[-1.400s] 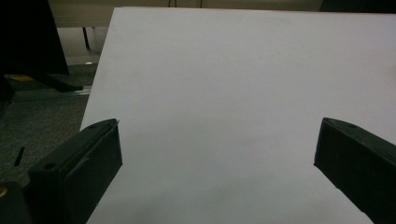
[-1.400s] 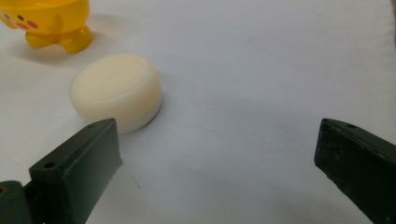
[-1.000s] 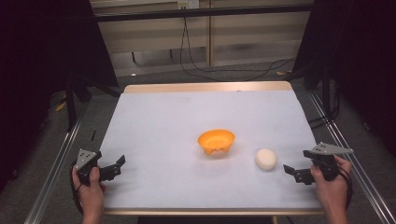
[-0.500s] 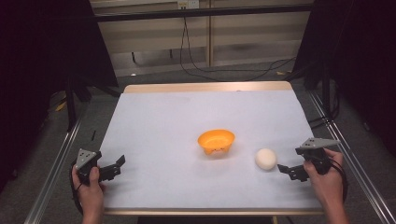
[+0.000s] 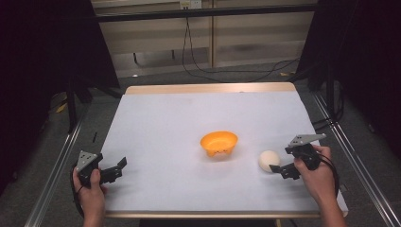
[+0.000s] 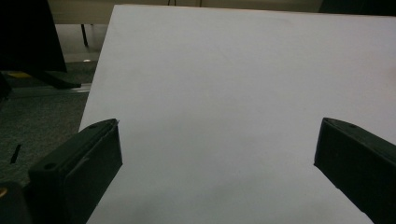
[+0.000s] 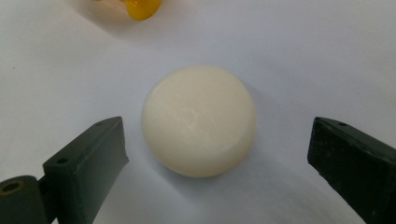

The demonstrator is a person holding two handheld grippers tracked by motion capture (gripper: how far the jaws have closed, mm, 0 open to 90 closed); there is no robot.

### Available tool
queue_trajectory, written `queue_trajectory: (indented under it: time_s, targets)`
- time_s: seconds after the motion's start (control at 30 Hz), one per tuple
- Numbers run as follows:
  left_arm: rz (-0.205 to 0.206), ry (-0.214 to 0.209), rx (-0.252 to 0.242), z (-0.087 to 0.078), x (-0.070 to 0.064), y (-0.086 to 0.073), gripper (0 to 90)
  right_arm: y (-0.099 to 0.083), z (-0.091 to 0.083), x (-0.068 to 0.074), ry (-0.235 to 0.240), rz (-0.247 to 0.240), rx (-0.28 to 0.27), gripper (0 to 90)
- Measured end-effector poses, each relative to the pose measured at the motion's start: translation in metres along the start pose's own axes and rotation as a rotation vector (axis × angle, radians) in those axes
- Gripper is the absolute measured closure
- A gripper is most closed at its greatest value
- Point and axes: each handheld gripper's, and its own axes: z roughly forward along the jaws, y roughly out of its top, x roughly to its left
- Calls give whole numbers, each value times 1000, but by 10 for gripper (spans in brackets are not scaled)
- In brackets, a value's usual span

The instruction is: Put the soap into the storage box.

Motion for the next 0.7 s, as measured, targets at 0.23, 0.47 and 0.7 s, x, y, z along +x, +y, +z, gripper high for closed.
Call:
queue_trajectory:
  time_s: [0.23, 0.47, 0.7]
  targets:
    - [-3, 0, 1, 0, 0, 0, 8, 5, 9, 4, 12, -12, 20, 76]
    - [-1, 1, 3, 0, 0, 0, 8, 7, 17, 6, 26, -13, 29, 118]
    - [3, 3, 1, 0, 1, 0, 8, 10, 23, 7, 19, -7, 44, 171]
